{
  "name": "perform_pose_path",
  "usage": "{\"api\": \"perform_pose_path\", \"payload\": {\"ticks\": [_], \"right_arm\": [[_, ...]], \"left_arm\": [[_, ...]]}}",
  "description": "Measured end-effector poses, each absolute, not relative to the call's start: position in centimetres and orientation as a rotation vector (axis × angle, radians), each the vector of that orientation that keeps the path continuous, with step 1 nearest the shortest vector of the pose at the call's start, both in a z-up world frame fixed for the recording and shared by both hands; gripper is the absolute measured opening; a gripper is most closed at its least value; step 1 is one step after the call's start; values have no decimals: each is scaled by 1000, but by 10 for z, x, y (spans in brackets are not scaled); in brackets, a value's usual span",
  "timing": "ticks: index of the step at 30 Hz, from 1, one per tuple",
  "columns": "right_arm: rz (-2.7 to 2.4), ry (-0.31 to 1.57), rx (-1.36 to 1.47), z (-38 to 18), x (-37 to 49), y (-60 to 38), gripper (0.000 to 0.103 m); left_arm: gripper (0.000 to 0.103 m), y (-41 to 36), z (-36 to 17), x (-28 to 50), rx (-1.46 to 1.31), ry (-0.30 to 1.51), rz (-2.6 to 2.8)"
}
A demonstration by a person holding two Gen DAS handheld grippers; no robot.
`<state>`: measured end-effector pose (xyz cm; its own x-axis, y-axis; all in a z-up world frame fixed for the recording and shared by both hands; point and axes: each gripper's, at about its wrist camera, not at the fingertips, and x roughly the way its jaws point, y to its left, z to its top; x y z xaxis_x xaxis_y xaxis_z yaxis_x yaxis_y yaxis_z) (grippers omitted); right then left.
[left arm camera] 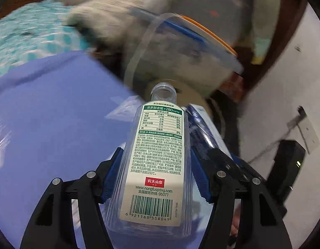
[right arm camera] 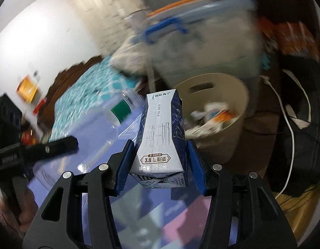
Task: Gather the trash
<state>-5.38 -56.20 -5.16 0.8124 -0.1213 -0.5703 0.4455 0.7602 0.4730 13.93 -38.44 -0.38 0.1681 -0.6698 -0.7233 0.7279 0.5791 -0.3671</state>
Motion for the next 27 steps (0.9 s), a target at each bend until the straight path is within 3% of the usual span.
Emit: {"api": "perform_pose_path", "payload": {"ticks": [4,6,7,10,16,27], "right_arm": [[-362,568,729,-58,-30,-617,56],[-360,605,752,-66,-7,-635,64],[-360,613,751,-68,3,-641,76],[-400,592,743,-69,13,-646,77],[-399,513,694,-60,-12,-610,77],[-376,503,673,-59,-68,-469,77]], "left_arm": [[61,-456,-13,164,91,1041,-1046],[62,-483,-21,181,91,1073,-1042],[67,-497,-26,192,99,1098,-1023],[68,-504,-33,214,60,1144,-953],[71,-441,-16,204,21,1051,-980],[74,-303,-32,149,63,970,-816]]}}
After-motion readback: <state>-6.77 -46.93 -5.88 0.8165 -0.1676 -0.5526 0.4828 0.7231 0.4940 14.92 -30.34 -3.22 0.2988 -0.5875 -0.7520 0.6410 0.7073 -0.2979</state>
